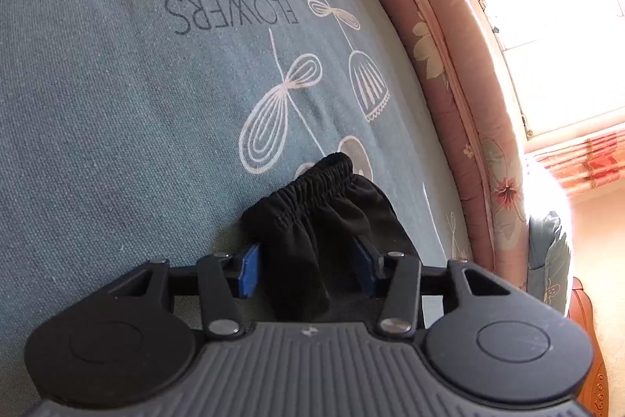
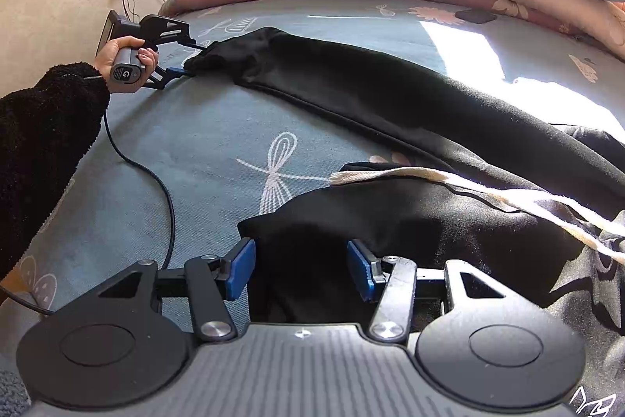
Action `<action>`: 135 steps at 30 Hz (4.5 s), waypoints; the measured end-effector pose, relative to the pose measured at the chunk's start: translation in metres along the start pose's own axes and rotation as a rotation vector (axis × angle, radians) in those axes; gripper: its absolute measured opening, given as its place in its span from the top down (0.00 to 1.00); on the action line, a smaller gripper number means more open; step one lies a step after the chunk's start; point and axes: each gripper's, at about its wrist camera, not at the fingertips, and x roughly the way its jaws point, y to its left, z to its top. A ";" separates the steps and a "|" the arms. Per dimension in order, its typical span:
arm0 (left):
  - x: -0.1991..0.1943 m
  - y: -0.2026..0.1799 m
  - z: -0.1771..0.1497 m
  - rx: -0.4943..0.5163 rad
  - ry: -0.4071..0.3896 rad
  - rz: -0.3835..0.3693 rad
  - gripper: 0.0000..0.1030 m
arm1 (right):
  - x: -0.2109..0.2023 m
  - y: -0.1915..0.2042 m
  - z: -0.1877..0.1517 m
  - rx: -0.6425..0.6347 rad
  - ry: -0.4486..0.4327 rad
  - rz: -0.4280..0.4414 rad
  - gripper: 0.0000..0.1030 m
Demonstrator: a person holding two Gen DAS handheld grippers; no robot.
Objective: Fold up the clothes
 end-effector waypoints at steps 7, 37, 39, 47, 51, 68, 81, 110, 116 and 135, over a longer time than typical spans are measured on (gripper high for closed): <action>-0.005 -0.058 0.006 0.338 -0.152 0.083 0.96 | 0.004 -0.001 0.000 0.001 0.012 -0.012 0.44; -0.149 -0.152 -0.101 0.763 -0.024 0.241 0.32 | -0.097 0.014 -0.021 -0.004 -0.141 -0.063 0.44; -0.166 -0.161 -0.131 0.842 0.002 0.205 0.29 | -0.112 0.011 -0.028 0.001 -0.162 -0.086 0.44; -0.215 -0.158 -0.270 1.163 0.088 0.110 0.22 | -0.149 0.001 -0.065 0.043 -0.190 -0.154 0.43; -0.221 -0.143 -0.324 1.256 0.144 0.094 0.22 | -0.161 -0.001 -0.081 0.066 -0.192 -0.160 0.43; -0.171 -0.117 -0.373 1.231 0.173 0.005 0.19 | -0.148 -0.017 -0.094 0.090 -0.150 -0.240 0.35; -0.086 -0.073 -0.327 1.065 0.191 -0.049 0.19 | -0.092 -0.049 0.070 -0.289 -0.160 -0.275 0.62; -0.082 -0.060 -0.332 1.175 0.169 -0.167 0.01 | 0.173 -0.201 0.170 -0.458 0.133 0.088 0.95; -0.081 -0.059 -0.332 1.155 0.174 -0.176 0.01 | 0.167 -0.187 0.173 -0.530 0.066 -0.045 0.96; -0.080 -0.055 -0.321 1.054 0.204 -0.208 0.01 | 0.198 -0.194 0.191 -0.438 0.049 -0.319 0.94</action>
